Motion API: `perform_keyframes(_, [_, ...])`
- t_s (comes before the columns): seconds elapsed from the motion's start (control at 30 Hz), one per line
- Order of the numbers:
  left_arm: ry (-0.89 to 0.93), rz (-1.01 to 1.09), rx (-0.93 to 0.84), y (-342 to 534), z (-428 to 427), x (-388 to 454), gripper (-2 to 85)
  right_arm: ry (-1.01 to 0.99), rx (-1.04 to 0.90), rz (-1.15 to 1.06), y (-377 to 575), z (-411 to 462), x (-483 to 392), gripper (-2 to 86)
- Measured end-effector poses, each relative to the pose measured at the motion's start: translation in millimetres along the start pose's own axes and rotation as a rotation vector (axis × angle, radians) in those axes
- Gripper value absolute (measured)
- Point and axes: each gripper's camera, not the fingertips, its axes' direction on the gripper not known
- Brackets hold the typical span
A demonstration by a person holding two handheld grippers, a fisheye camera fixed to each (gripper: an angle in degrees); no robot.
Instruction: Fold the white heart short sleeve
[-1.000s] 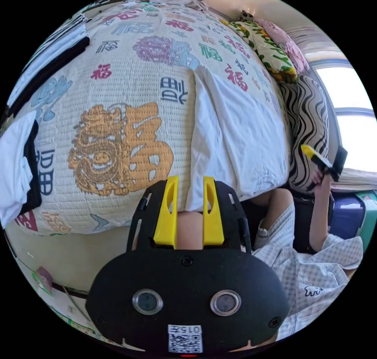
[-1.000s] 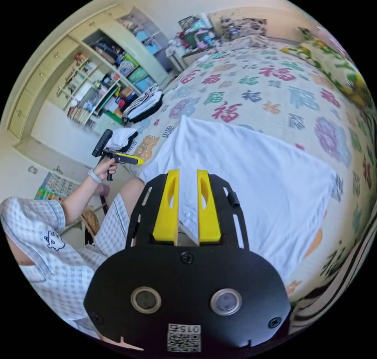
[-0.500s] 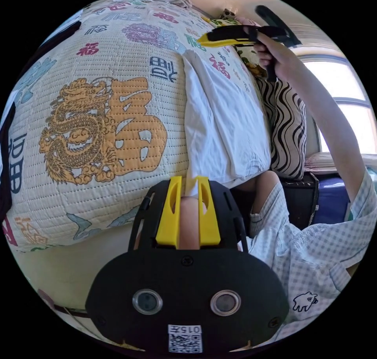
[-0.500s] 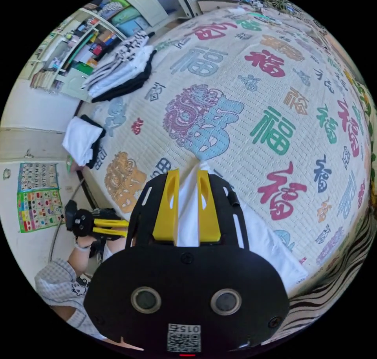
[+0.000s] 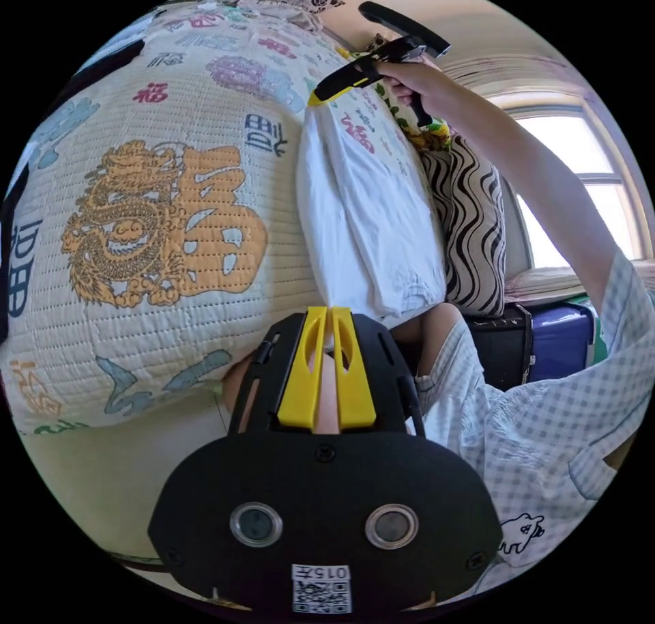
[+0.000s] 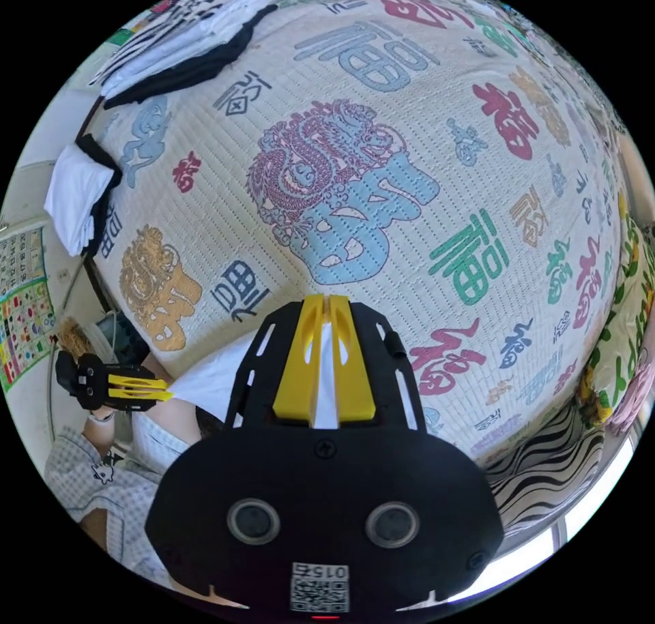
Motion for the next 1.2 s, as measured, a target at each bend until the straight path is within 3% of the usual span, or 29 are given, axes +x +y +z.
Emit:
perform_keyframes(0.2, [-0.018,0.142,0.146,29.8,-16.9,97.2,-0.5,-0.152,0.212,-0.022,85.7,-35.8,51.9,0.0])
perform_keyframes(0.37, [-0.015,0.317,0.143,31.2,15.7,190.5,-0.5,-0.258,0.369,0.015,188.4,-42.4,113.9,0.1])
perform_keyframes(0.57, [0.056,0.518,0.043,17.2,123.6,294.1,-0.5,-0.359,0.504,0.160,324.4,3.2,203.7,0.2])
perform_keyframes(0.83, [0.039,0.668,-0.185,0.1,343.2,389.3,-0.5,-0.464,0.555,0.468,475.6,144.8,314.4,0.3])
perform_keyframes(1.2, [-0.079,0.667,-0.340,-8.3,532.3,413.6,0.1,-0.580,0.596,0.551,530.5,279.6,360.4,0.0])
